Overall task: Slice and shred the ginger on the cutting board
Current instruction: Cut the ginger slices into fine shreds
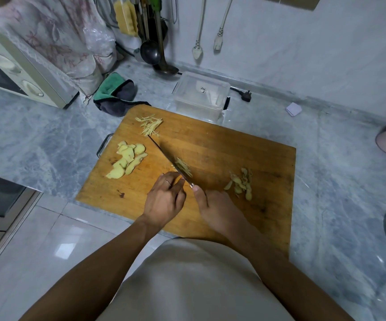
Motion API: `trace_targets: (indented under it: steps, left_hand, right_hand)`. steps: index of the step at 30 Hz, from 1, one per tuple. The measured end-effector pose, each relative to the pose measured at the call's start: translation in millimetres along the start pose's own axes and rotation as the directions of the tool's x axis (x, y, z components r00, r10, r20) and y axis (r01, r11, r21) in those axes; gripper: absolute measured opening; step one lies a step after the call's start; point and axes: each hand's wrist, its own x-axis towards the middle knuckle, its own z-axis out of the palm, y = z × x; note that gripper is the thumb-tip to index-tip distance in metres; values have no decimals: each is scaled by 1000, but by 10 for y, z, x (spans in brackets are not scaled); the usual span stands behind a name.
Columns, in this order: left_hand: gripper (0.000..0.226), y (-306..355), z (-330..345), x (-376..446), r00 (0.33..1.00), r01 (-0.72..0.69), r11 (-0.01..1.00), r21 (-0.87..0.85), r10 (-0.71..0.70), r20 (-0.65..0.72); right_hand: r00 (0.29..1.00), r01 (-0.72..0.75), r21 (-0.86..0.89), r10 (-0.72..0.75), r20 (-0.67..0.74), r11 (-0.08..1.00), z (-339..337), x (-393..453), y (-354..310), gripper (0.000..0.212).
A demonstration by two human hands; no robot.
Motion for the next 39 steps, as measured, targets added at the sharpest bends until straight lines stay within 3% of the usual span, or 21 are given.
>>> trace_targets:
  steps: [27, 31, 34, 36, 39]
  left_hand:
    - [29, 54, -43, 28, 998, -15, 1000, -5, 14, -64]
    - [31, 85, -76, 20, 993, 111, 983, -147, -115, -24]
    - [35, 148, -202, 69, 946, 287, 857, -429, -323, -12]
    - [27, 200, -324, 115, 901, 341, 773, -535, -432, -50]
    - [26, 280, -565, 153, 811, 373, 689, -622, -568, -143]
  right_hand:
    - [998, -9, 68, 5, 56, 998, -120, 90, 26, 64]
    - [988, -125, 149, 109, 105, 981, -228, 112, 48, 67]
    - [981, -174, 269, 144, 130, 947, -369, 81, 111, 69]
    - [992, -97, 256, 72, 106, 962, -472, 52, 134, 66]
    - [998, 59, 36, -59, 11, 998, -587, 51, 142, 60]
